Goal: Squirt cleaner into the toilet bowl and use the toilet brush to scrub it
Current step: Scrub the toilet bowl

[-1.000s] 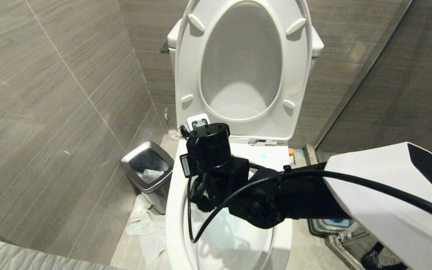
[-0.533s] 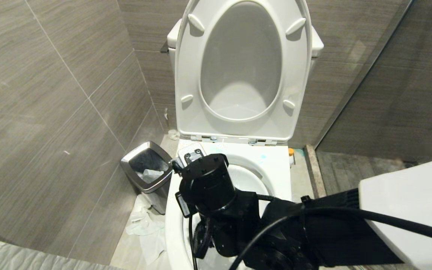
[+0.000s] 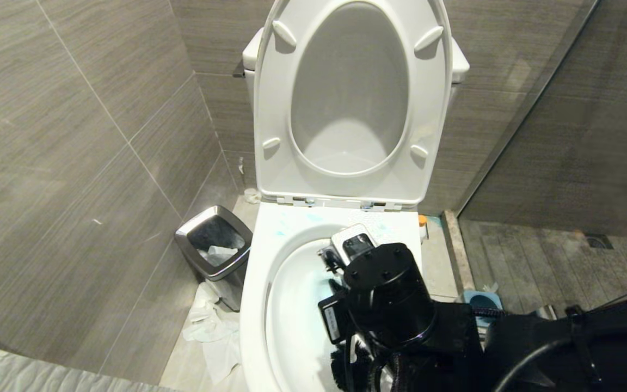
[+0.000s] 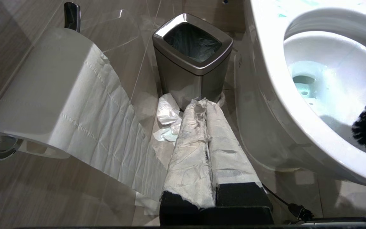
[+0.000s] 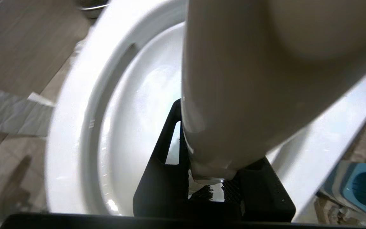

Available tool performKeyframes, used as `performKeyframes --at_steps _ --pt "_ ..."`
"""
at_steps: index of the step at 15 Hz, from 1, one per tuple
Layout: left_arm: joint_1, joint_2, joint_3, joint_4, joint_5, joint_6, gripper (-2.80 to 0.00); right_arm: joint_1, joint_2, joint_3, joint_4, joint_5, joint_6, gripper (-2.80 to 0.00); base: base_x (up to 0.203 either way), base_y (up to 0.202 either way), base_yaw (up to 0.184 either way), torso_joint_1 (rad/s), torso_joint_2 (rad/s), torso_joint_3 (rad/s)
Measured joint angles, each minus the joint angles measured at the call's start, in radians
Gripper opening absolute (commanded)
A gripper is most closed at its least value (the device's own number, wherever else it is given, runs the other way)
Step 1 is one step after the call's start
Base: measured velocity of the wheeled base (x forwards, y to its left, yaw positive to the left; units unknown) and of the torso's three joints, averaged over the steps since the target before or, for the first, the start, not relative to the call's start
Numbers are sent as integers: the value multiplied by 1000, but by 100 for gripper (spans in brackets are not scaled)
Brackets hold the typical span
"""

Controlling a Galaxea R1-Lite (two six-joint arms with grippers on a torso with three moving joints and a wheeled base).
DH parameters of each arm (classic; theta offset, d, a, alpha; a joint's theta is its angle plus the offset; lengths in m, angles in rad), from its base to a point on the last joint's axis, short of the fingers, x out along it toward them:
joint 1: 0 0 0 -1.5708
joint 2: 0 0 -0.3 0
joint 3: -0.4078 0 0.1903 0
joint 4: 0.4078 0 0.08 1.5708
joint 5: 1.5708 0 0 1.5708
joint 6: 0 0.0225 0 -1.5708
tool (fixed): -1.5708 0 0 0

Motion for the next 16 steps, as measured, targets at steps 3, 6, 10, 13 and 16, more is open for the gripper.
performKeyframes --at_steps 3,6,10,13,16 --pt "0 0 0 0 0 0 -280 -98 -26 0 0 9 -14 -280 0 0 0 0 0 0" --pt "0 0 0 0 0 0 -280 -204 -18 -78 1 26 -43 -280 0 0 0 0 0 0" --pt "0 0 0 0 0 0 -280 -280 65 -251 2 35 -82 -280 0 0 0 0 0 0" --pt "0 0 0 0 0 -1 -280 -289 165 -428 3 23 -101 -280 0 0 0 0 0 0" --pt "0 0 0 0 0 0 -280 -273 270 -597 5 11 -143 -280 0 0 0 0 0 0"
